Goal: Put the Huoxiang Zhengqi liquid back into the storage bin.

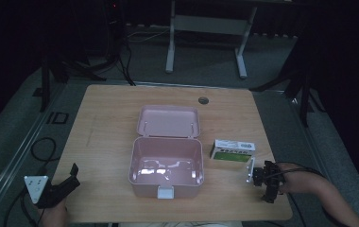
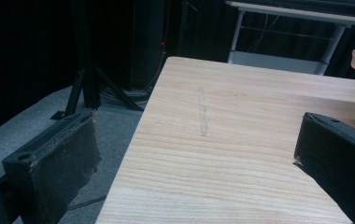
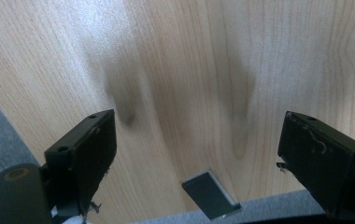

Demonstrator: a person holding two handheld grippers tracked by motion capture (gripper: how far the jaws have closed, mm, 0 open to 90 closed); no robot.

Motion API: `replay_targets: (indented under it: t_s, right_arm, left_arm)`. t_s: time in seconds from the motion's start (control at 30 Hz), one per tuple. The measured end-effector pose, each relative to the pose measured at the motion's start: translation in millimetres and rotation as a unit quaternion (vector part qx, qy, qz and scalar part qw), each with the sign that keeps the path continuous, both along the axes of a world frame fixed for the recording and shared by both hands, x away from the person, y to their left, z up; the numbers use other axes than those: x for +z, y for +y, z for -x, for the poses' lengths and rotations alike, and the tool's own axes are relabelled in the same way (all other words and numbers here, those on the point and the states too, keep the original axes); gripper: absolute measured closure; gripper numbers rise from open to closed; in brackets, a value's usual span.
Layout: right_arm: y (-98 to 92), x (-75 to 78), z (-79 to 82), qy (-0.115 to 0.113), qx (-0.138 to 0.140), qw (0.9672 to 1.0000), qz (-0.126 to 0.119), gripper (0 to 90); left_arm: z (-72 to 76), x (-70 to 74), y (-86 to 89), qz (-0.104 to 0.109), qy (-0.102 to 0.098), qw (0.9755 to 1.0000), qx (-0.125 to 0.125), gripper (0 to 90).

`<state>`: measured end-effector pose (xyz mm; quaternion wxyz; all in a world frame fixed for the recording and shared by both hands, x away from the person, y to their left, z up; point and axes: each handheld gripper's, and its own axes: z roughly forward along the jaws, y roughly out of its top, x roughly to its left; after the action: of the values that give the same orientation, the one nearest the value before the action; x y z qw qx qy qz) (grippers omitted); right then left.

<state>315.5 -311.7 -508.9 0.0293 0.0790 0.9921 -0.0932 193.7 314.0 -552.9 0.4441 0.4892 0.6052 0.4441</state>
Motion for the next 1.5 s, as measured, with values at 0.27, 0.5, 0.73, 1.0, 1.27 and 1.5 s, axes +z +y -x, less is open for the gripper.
replay_targets:
  t_s: [0.27,0.5,0.73,1.0,1.27,1.5]
  right_arm:
    - [10.6,1.3,-3.0,0.014,0.009,0.9997,0.019,11.5]
    - [21.0,6.6,-6.2,0.023,0.011,0.9997,-0.002,13.1]
    - [37.8,8.5,-5.3,0.036,0.024,0.999,-0.008,12.1]
    - [56.5,12.8,-4.8,0.025,0.046,0.9984,-0.02,11.0]
    - [75.1,15.9,-7.9,0.025,0.064,0.9971,-0.034,12.9]
    - [97.9,28.2,-10.6,0.021,0.078,0.9957,-0.047,13.4]
  left_arm:
    - [0.1,-0.1,0.1,0.002,-0.001,1.0,0.0,0.2]
    - [0.1,-0.2,0.0,0.001,-0.001,1.0,-0.001,0.2]
    - [0.1,-0.2,-0.1,0.001,0.0,1.0,-0.002,0.2]
    - [0.1,-0.4,0.0,0.001,0.0,1.0,-0.003,0.2]
    - [0.1,-0.4,-0.1,0.001,0.001,1.0,-0.004,0.1]
    - [0.3,-0.4,0.1,0.001,0.0,1.0,-0.005,0.2]
